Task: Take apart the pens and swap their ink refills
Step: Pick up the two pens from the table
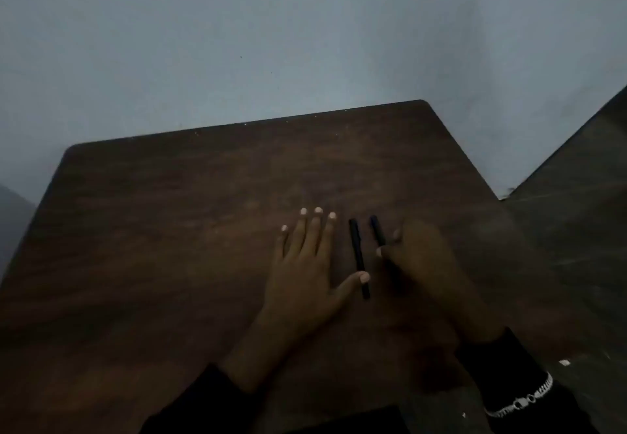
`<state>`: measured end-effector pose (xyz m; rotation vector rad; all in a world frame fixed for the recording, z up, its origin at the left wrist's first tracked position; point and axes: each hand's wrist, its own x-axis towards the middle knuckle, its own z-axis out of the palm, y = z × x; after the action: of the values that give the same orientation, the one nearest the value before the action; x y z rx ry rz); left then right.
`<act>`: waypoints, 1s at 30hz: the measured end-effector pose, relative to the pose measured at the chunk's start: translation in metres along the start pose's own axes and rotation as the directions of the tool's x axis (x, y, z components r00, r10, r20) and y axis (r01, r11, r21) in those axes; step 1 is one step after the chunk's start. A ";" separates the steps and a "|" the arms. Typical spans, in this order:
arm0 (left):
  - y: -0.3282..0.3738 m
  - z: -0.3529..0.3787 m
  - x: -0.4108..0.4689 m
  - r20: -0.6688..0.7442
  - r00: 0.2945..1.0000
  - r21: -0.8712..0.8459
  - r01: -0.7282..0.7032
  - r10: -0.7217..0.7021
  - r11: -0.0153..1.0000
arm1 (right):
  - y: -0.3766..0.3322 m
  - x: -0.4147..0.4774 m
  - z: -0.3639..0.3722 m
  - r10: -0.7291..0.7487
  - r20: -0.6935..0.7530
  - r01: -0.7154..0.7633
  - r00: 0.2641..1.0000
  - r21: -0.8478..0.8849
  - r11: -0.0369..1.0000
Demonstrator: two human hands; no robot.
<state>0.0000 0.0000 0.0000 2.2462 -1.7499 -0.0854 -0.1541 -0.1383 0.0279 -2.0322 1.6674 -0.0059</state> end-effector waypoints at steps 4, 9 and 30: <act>-0.003 0.004 -0.009 -0.088 0.996 -0.018 -0.034 0.032 0.999 | 0.005 0.006 0.006 0.011 0.077 -0.009 0.997 -0.015 1.000; 0.000 0.000 -0.013 -0.190 0.981 -0.141 -0.065 0.037 0.988 | 0.007 0.006 0.013 0.036 0.050 -0.037 0.998 0.039 0.999; 0.018 -0.007 -0.056 -0.019 0.979 -0.872 0.083 -0.203 0.482 | 0.005 -0.099 0.029 -0.477 -0.210 0.513 0.854 0.498 0.699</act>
<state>-0.0300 0.0514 0.0037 1.5357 -1.0253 -0.7011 -0.1736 -0.0374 0.0313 -1.9599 0.9314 -0.6659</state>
